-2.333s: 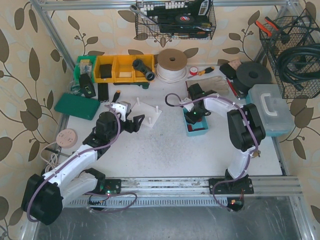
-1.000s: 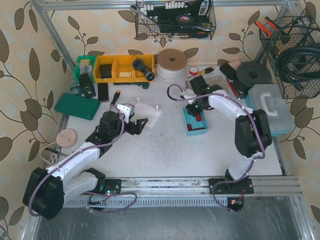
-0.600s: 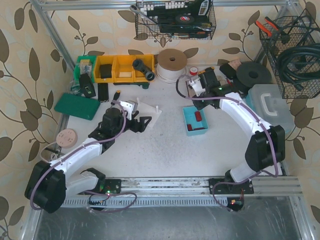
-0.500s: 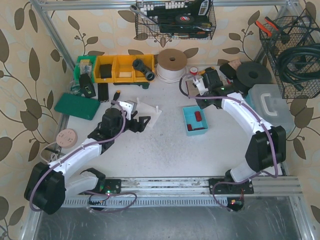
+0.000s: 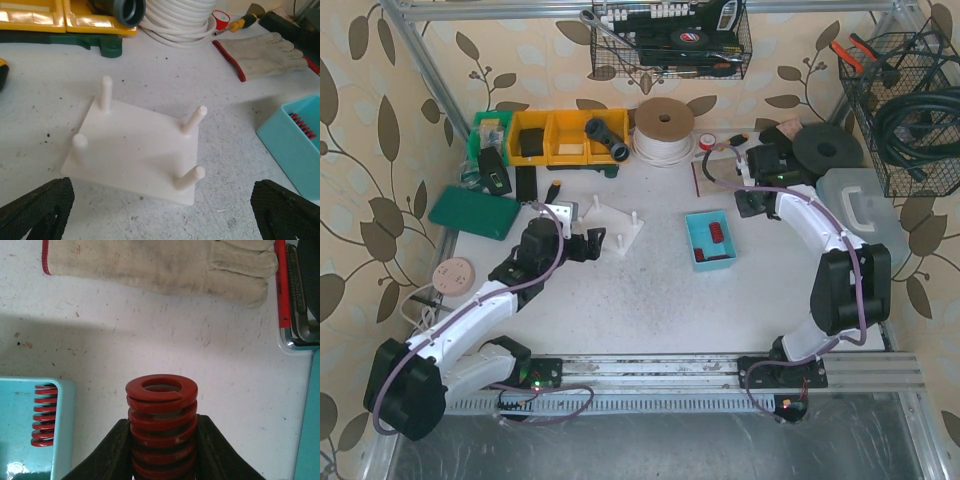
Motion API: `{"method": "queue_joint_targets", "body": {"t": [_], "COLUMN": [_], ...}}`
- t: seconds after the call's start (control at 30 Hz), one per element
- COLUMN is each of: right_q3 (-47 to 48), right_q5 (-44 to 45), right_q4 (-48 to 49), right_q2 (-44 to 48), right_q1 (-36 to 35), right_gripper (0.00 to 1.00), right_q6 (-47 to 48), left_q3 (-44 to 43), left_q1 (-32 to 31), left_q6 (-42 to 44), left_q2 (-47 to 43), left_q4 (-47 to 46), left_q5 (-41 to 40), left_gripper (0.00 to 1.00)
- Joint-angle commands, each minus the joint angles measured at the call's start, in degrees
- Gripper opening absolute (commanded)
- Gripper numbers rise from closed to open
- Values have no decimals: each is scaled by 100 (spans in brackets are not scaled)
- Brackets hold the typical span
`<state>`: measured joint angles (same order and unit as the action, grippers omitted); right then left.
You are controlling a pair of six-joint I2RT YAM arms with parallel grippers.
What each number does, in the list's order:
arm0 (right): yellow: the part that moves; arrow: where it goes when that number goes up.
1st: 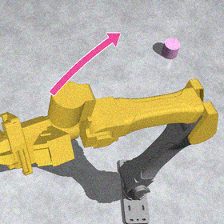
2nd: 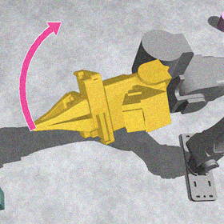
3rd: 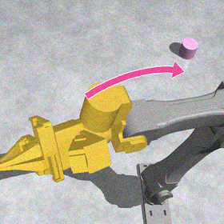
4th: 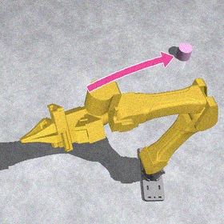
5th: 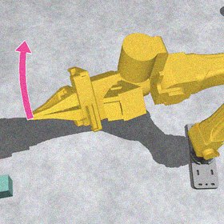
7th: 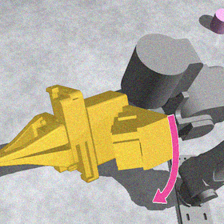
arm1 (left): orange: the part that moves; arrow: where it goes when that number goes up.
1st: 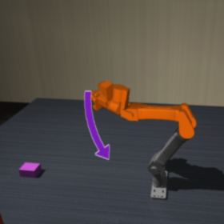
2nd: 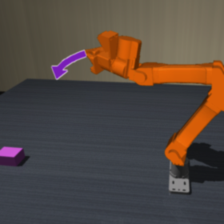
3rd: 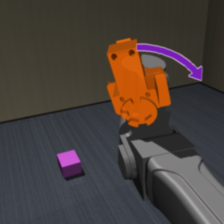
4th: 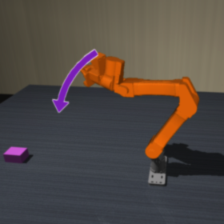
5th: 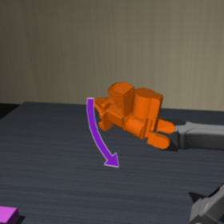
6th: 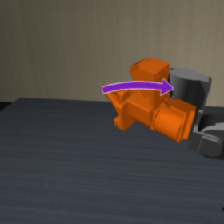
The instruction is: Install the large spring
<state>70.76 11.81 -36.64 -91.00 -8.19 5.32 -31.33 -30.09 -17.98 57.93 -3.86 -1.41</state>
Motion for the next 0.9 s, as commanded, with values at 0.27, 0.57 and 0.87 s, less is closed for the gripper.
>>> {"method": "queue_joint_targets", "body": {"t": [0.27,0.57,0.87], "right_q3": [-307,-1027,-2437], "right_q5": [-1166,-2042,-2125], "right_q4": [733,2021,3854], "right_q2": [643,1533,2429], "right_q1": [-133,-1226,-2459], "right_gripper": [9,10,10], "right_q6": [-241,130,801], "left_q3": [27,-193,-1246], "left_q1": [-39,-41,-42], "left_q6": [74,-538,-831], "left_q2": [-169,162,425], "left_q4": [-400,-594,489], "left_q5": [209,803,2015], "left_gripper": [82,66,55]}}
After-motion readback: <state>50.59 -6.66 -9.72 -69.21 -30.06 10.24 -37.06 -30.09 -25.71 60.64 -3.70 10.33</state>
